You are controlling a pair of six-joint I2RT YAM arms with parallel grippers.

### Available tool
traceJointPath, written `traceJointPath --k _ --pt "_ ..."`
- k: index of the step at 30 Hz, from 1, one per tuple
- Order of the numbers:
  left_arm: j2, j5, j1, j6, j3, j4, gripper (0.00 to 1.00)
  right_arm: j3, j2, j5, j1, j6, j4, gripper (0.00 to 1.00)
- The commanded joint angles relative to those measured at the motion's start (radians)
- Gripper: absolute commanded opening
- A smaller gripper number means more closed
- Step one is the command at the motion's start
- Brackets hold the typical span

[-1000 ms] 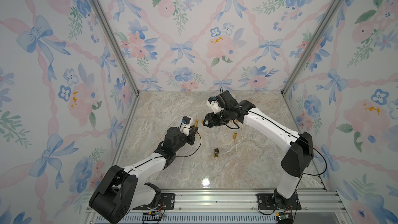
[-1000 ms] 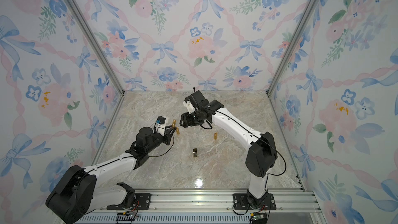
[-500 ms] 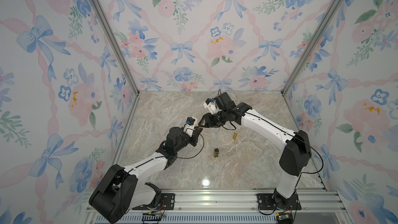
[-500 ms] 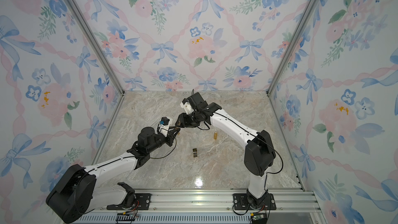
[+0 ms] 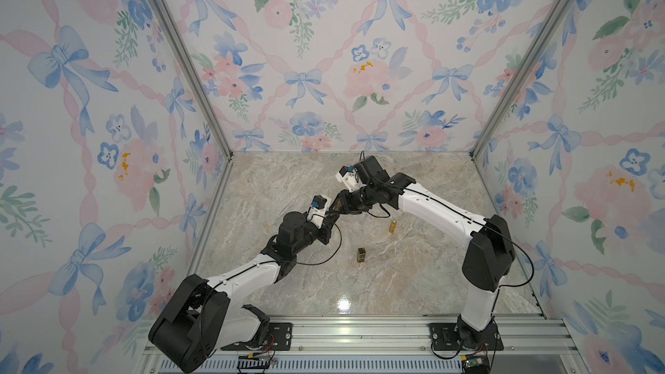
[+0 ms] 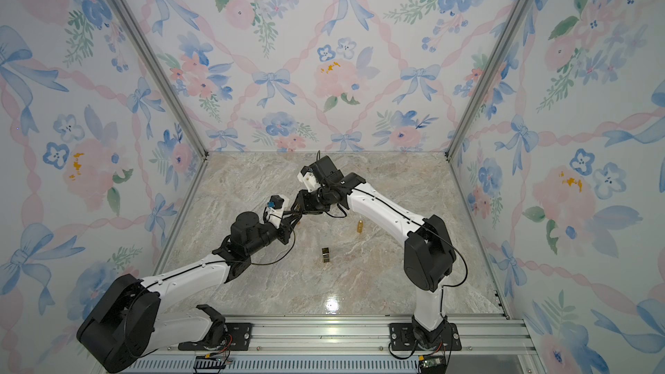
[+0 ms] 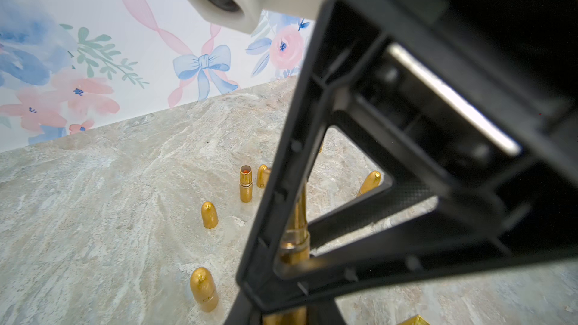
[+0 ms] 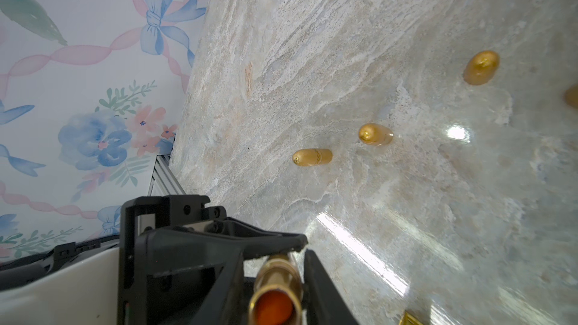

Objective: Open the lipstick cap
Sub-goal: Place the lipstick at the center of the board.

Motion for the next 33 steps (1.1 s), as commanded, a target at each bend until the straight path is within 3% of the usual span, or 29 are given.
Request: traceJointPath --k 1,14,19,26,33 --pt "-0.012 0.002 -0.005 0.015 0.029 0.019 0.00 0.013 0.022 -0.017 0.008 0.008 0.022 0.30" --pt "-0.025 -0.034 -0.005 0.009 0.017 0.019 0.00 0.046 0.019 0.043 0.004 -0.028 -0.005 0.19" --pt "-0.045 -0.063 -0.004 -0.006 -0.001 0.019 0.47 0.108 0.031 0.140 0.002 -0.074 -0.063 0.19" --pt "-0.113 -0.182 0.005 -0.029 -0.057 0.017 0.73 0.177 0.080 0.302 0.003 -0.150 -0.112 0.19" --pt "-0.156 -0.267 0.034 -0.079 -0.101 0.005 0.92 0.257 0.187 0.449 0.020 -0.222 -0.114 0.18"
